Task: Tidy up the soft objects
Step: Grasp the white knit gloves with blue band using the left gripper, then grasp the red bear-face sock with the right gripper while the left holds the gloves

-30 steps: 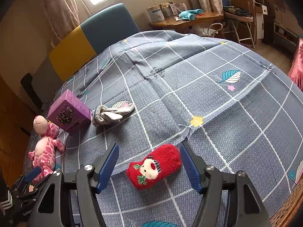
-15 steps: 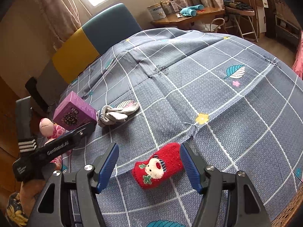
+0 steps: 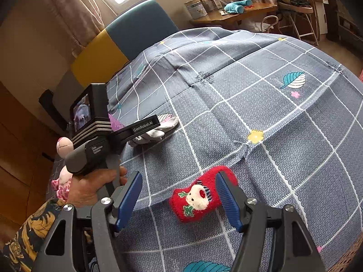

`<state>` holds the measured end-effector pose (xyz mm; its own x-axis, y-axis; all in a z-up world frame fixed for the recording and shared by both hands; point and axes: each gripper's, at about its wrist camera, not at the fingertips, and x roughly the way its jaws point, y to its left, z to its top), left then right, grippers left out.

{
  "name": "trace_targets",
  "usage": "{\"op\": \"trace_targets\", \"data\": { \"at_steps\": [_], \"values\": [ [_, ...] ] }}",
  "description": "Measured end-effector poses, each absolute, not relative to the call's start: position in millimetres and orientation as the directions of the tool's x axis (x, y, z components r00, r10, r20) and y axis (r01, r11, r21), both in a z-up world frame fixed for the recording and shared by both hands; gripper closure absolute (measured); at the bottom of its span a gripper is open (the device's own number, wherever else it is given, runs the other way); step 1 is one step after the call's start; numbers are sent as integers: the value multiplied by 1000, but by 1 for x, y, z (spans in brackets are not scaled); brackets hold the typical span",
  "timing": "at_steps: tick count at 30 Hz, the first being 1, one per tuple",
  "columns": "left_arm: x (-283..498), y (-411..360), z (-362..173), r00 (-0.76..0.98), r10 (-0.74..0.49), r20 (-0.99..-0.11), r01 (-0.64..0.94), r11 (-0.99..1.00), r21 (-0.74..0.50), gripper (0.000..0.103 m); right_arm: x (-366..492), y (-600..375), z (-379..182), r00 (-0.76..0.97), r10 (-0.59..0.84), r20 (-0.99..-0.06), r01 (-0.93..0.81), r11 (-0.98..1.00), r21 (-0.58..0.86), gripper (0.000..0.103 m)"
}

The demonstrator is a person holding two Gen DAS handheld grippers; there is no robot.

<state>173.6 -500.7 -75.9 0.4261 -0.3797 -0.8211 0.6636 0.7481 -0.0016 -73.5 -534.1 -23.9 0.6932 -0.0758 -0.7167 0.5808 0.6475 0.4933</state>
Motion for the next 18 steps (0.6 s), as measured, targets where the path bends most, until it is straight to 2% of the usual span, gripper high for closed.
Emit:
{"op": "trace_targets", "data": {
  "at_steps": [1, 3, 6, 14, 18],
  "values": [
    [174, -504, -80, 426, -365, -828, 668, 744, 17, 41, -74, -534, -24, 696, -73, -714, 578, 646, 499, 35],
    [170, -503, -80, 453, -378, -807, 682, 730, 41, 54, -75, -535, -24, 702, -71, -709, 578, 638, 508, 35],
    [163, -498, -72, 462, -402, -791, 708, 704, 56, 61, -79, -538, -24, 714, -71, -697, 580, 618, 531, 35],
    [123, -455, -23, 438, -533, -724, 782, 623, 14, 61, -85, -547, -26, 714, -89, -695, 606, 577, 548, 35],
    [106, -418, -6, 438, -556, -707, 778, 628, -11, 61, -83, -549, -31, 691, -79, -718, 625, 564, 540, 35]
  ]
}}
